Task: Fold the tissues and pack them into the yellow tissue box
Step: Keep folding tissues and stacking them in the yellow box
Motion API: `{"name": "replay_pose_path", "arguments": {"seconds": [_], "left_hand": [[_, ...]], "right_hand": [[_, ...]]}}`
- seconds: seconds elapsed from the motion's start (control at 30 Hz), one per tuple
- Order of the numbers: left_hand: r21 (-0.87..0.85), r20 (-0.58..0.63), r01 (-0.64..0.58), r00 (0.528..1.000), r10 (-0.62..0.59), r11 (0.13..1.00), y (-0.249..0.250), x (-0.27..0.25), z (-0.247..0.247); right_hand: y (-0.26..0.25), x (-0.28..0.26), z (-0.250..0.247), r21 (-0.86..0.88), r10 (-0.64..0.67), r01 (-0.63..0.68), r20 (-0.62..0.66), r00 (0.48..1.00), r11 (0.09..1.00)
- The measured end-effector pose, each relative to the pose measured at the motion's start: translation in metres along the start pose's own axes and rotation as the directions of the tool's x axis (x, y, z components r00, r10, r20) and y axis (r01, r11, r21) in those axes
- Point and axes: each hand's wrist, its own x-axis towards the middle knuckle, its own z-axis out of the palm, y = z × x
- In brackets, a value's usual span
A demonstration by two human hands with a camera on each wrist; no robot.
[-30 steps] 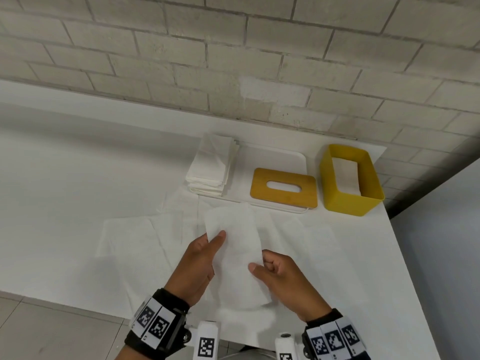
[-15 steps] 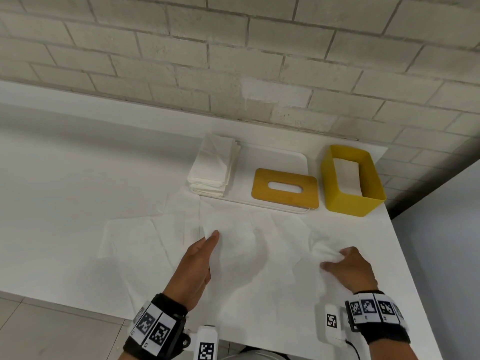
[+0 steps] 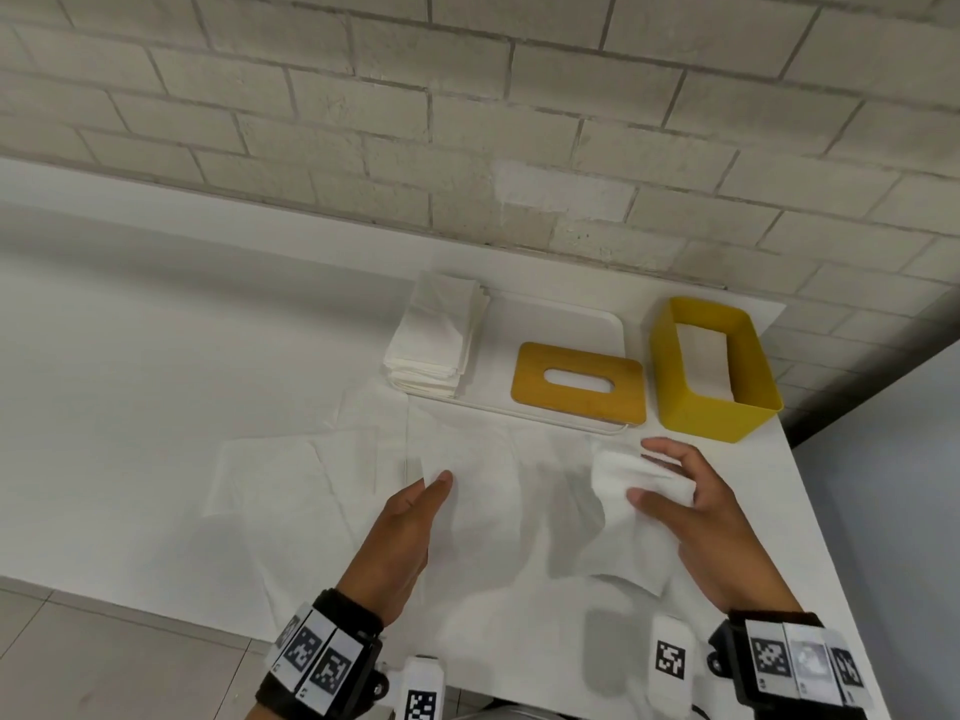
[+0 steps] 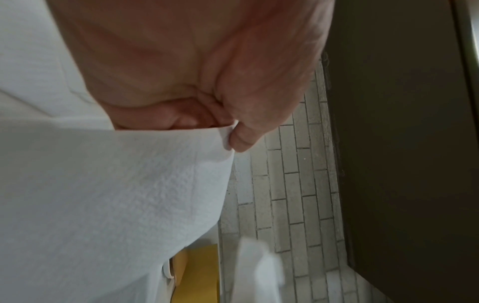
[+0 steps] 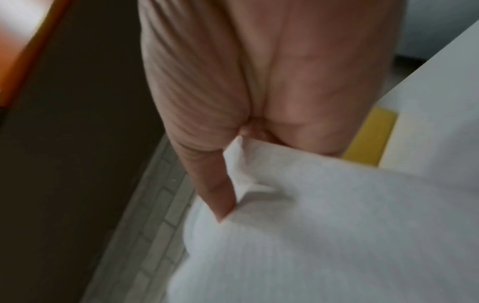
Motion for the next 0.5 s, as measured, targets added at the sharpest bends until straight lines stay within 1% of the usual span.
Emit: {"name": "replay_pose_path", "arguments": {"seconds": [0.07,0.13,0.2,0.27,0.3,0.33,0.37,0.43,0.5], "left_hand": [[0.051,0.037,0.011,0.999,-0.013,0.999,0.002,-0.003,0.007],[0.088,0.062,0.024,0.998,-0.029,0.996,0.003,-0.005,0.013],[0.069,0.085,0.034,0.996,-0.04,0.997,0.004,-0.006,0.015],[0.005,0.128,0.043,0.991,-0.044,0.999,0.006,-0.007,0.017],[-0.019,0.145,0.048,0.988,-0.045,0.999,0.007,-0.007,0.018],[-0.049,0.163,0.046,0.986,-0.038,0.998,0.009,-0.009,0.018],[-0.074,0.174,0.043,0.984,-0.03,0.996,0.009,-0.009,0.018],[-0.11,0.175,0.036,0.984,-0.016,0.993,0.011,-0.01,0.017],[-0.126,0.188,0.028,0.982,-0.003,0.992,0.011,-0.011,0.015]], "right_hand": [[-0.017,-0.014,0.019,0.013,-0.102,0.101,0.084,0.991,0.995],[-0.024,-0.023,0.04,-0.011,-0.174,0.177,0.158,0.972,0.984],[-0.022,-0.027,0.058,-0.055,-0.181,0.198,0.223,0.958,0.979],[-0.013,-0.027,0.073,-0.153,-0.146,0.197,0.292,0.945,0.968],[-0.008,-0.027,0.08,-0.201,-0.134,0.201,0.303,0.943,0.959],[-0.004,-0.027,0.086,-0.23,-0.131,0.2,0.285,0.95,0.952],[-0.001,-0.026,0.091,-0.236,-0.135,0.192,0.24,0.961,0.952],[0.004,-0.024,0.096,-0.199,-0.128,0.15,0.119,0.985,0.968],[0.006,-0.021,0.096,-0.132,-0.096,0.101,0.041,0.995,0.986]]}}
